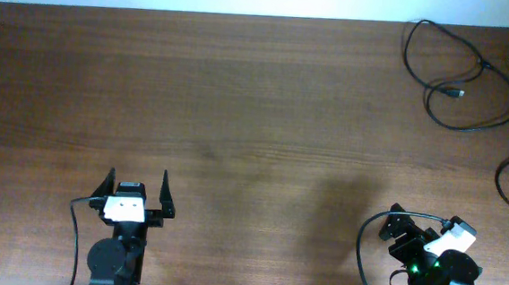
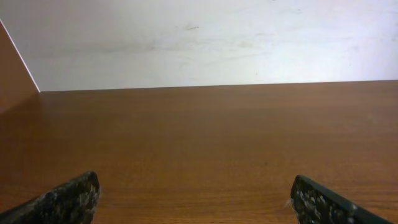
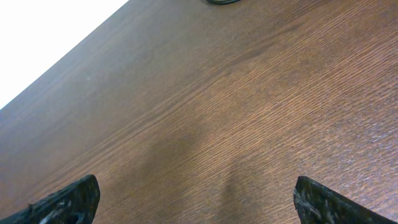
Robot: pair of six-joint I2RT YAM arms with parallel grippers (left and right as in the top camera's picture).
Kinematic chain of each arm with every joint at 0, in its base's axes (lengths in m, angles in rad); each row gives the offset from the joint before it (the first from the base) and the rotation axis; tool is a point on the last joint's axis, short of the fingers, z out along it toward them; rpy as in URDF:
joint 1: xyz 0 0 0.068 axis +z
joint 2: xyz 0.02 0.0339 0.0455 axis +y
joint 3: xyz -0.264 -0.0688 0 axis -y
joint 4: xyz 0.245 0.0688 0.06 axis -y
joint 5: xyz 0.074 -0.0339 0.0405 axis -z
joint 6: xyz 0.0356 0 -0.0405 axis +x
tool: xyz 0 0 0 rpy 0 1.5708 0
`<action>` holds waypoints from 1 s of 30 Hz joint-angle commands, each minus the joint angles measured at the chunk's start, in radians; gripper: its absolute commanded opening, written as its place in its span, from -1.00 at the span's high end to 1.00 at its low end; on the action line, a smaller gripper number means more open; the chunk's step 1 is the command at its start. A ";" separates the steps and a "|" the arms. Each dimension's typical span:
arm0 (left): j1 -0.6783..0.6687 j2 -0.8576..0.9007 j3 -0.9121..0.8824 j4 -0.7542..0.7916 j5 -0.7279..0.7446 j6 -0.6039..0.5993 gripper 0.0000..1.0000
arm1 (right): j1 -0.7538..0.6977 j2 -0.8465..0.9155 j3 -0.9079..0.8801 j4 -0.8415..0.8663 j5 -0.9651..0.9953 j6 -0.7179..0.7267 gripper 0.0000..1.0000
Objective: Untangle cables
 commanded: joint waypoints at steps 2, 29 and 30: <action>0.007 -0.006 -0.002 -0.008 0.016 0.021 -0.97 | 0.007 -0.006 -0.005 0.002 0.008 0.001 -0.98; 0.007 -0.004 -0.002 -0.008 0.016 0.021 -0.97 | 0.123 -0.020 -0.005 0.438 -0.017 -0.078 -0.98; 0.007 -0.004 -0.002 -0.008 0.016 0.021 -0.97 | 0.167 -0.020 -0.005 0.504 -0.017 -0.165 -0.97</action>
